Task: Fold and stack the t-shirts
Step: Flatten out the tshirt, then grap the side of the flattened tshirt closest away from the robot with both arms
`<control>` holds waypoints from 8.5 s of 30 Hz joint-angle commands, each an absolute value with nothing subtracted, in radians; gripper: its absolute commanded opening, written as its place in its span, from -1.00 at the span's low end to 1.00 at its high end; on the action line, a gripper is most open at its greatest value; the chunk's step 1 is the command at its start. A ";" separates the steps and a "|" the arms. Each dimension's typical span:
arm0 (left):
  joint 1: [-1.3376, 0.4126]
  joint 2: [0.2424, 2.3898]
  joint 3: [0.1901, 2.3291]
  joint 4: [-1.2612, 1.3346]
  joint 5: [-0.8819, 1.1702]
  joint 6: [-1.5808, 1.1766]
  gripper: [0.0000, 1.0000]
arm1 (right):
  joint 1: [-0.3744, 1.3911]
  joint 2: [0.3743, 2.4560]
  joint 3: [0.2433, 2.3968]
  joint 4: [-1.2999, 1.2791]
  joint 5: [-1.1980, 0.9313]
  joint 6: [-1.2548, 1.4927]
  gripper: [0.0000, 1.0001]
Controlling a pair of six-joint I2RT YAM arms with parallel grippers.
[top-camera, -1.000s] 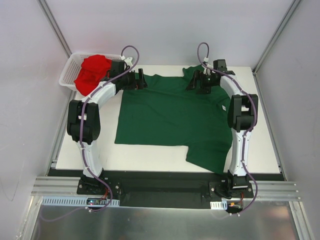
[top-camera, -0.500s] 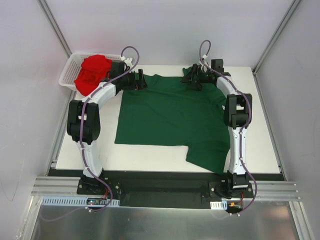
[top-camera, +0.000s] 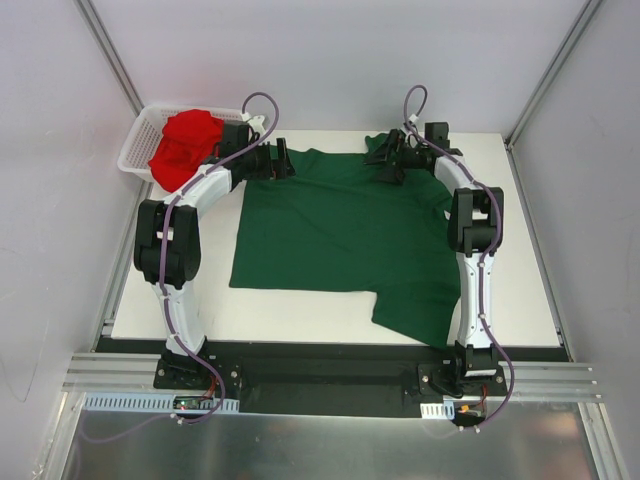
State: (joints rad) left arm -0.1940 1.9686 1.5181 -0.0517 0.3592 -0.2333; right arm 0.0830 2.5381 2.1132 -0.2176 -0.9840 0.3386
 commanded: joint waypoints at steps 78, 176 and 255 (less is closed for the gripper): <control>-0.181 1.878 1.480 0.021 0.414 -0.235 0.99 | 0.023 2.314 1.910 -0.101 -0.841 0.356 0.93; -0.469 1.078 0.525 0.112 -0.051 -0.304 0.99 | 0.966 1.006 0.649 -0.993 0.449 0.973 0.93; -0.291 1.276 0.653 -0.364 -0.043 -0.520 0.42 | 1.002 1.123 0.769 -0.830 0.443 0.782 0.93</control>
